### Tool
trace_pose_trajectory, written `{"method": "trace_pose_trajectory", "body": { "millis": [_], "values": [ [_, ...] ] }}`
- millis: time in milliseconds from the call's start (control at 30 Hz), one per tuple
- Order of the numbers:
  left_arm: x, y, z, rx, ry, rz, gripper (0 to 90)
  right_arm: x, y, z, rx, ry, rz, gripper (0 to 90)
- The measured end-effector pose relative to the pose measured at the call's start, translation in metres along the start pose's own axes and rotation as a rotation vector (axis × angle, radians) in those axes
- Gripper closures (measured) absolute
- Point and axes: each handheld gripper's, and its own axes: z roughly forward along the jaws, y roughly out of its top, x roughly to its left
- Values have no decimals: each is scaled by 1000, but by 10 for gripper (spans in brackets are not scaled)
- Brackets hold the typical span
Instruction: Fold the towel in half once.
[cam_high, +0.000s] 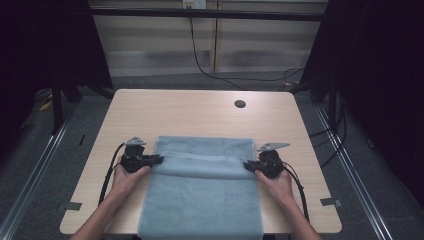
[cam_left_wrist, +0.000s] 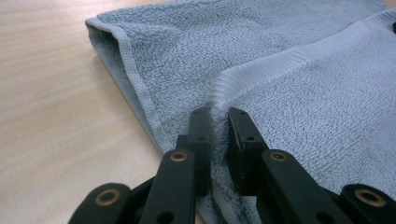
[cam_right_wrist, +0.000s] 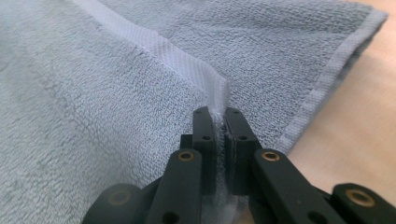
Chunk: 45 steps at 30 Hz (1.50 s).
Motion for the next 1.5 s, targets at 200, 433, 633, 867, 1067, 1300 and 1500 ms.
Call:
{"method": "trace_pose_trajectory", "body": {
  "millis": [200, 433, 633, 867, 1067, 1300, 1500],
  "values": [
    [16, 13, 11, -29, 42, -46, 805, -18, 29, 23, 17, -40, 20, 852],
    [30, 28, 22, -31, 75, -49, 805, -32, 49, 40, 19, -62, 48, 853],
    [40, 44, 35, -35, 106, -74, 805, -43, 66, 51, 36, -101, 66, 852],
    [45, 56, 48, -46, 119, -76, 804, -49, 73, 56, 42, -147, 88, 853],
    [45, 59, 52, -47, 108, -86, 804, -49, 73, 51, 66, -169, 69, 853],
    [48, 63, 39, -59, 51, -124, 816, -51, 69, 39, -35, -87, 124, 856],
    [35, 80, 4, -174, 3, -100, 817, -52, 82, 7, -181, -22, 139, 855]
  ]
}}
